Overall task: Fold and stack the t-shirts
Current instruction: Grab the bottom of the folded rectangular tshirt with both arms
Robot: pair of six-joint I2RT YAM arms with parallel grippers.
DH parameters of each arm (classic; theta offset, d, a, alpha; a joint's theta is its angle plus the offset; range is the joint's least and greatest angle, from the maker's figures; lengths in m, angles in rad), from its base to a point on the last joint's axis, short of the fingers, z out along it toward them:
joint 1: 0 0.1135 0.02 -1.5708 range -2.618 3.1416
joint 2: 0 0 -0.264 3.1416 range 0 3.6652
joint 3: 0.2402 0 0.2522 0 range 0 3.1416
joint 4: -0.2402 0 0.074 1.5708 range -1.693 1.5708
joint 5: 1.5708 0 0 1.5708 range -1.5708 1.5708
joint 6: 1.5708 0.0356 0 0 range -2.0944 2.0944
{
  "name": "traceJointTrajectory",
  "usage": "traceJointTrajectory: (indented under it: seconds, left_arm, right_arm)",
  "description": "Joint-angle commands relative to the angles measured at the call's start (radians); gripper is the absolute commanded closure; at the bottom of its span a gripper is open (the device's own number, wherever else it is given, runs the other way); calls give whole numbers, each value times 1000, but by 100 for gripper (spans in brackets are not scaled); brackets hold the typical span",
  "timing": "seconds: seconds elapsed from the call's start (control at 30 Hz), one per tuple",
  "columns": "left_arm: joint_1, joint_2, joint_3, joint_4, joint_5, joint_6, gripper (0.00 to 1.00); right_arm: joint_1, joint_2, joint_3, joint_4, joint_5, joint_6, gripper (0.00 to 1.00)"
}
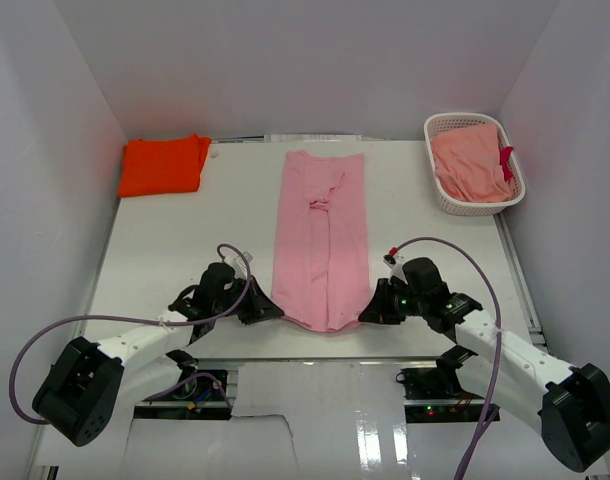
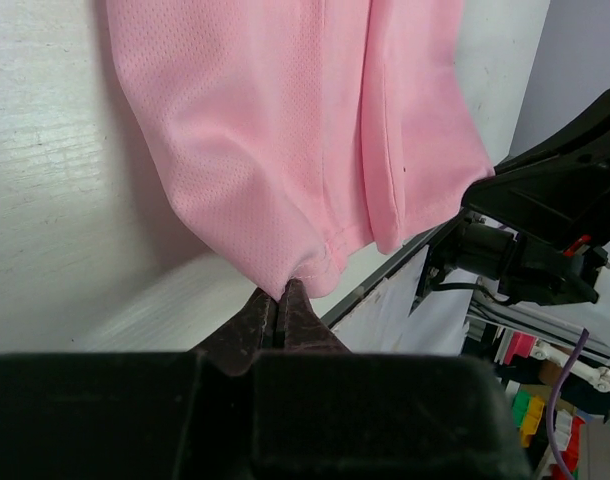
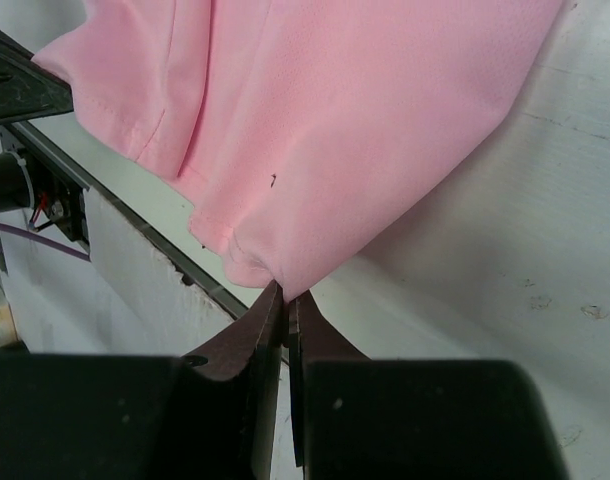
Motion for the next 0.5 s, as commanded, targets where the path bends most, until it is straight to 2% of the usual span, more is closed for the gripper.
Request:
traceJointTrajectory:
  seconds: [0.0, 0.47]
  left_arm:
    - [-5, -6, 44, -25, -10, 19, 100]
    - [-5, 17, 165, -90, -73, 48, 100]
  right_arm:
    - [6, 12, 64, -31, -9, -36, 92]
    - [7, 85, 165, -46, 17, -78, 92]
